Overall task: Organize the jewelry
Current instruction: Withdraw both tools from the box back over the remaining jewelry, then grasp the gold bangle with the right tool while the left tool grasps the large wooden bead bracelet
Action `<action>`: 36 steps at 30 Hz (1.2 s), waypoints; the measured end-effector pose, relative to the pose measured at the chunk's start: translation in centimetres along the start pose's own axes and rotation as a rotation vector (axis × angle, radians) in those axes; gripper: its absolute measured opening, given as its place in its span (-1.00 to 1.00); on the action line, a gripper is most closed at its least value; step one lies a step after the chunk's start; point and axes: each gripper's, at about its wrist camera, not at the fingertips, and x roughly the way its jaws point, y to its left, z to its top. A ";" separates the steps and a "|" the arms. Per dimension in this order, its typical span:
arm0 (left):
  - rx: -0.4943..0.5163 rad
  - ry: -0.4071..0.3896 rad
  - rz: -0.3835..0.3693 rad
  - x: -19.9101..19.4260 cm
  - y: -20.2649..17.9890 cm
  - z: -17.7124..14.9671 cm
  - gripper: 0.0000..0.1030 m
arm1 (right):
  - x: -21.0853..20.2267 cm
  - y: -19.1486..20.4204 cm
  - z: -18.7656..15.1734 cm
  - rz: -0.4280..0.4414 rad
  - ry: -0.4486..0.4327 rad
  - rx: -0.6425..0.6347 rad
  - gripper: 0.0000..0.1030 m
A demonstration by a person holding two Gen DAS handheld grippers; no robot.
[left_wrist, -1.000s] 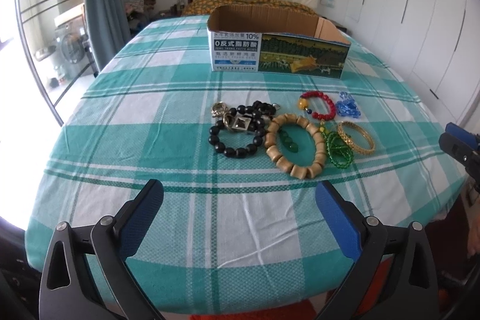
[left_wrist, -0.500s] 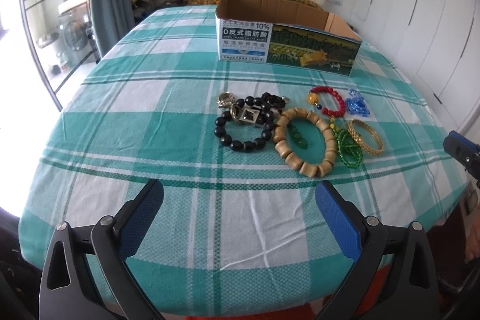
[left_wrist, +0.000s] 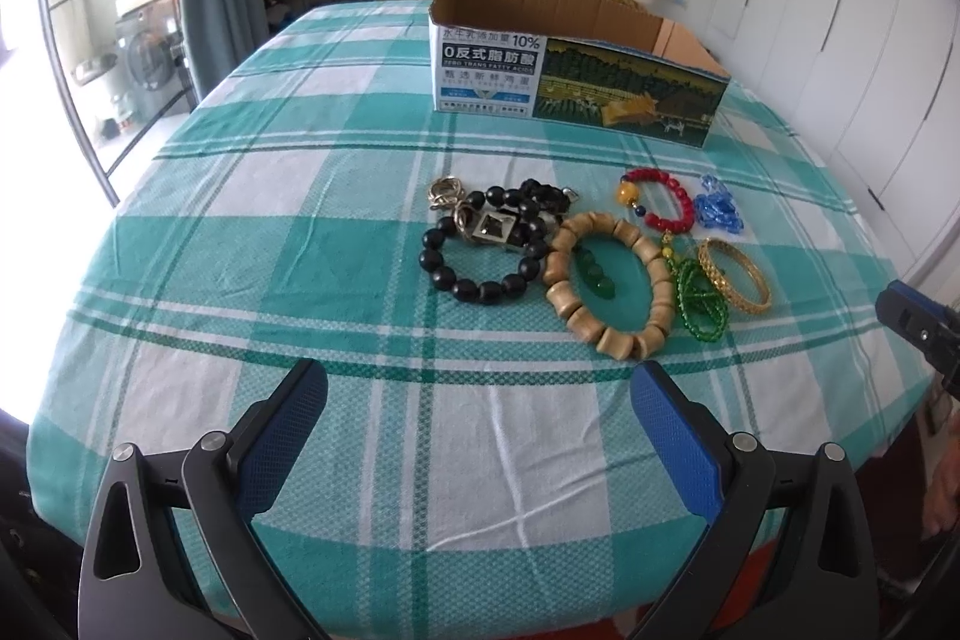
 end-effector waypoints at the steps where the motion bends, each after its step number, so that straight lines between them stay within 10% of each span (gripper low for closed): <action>1: -0.002 0.000 -0.001 0.2 -0.2 0.2 0.96 | 0.3 -0.1 0.1 0.005 0.007 0.003 0.14; 17: -0.024 0.048 0.119 4.9 -2.1 2.2 0.95 | 8.2 -0.1 2.6 0.057 0.145 0.006 -0.09; 29: -0.015 0.093 0.171 6.4 -2.6 1.2 0.91 | 10.8 1.9 1.2 -0.070 0.148 -0.195 -0.34; 36: 0.017 0.090 0.087 4.8 -3.7 0.5 -0.41 | 10.2 1.6 1.1 -0.083 0.143 -0.188 -0.90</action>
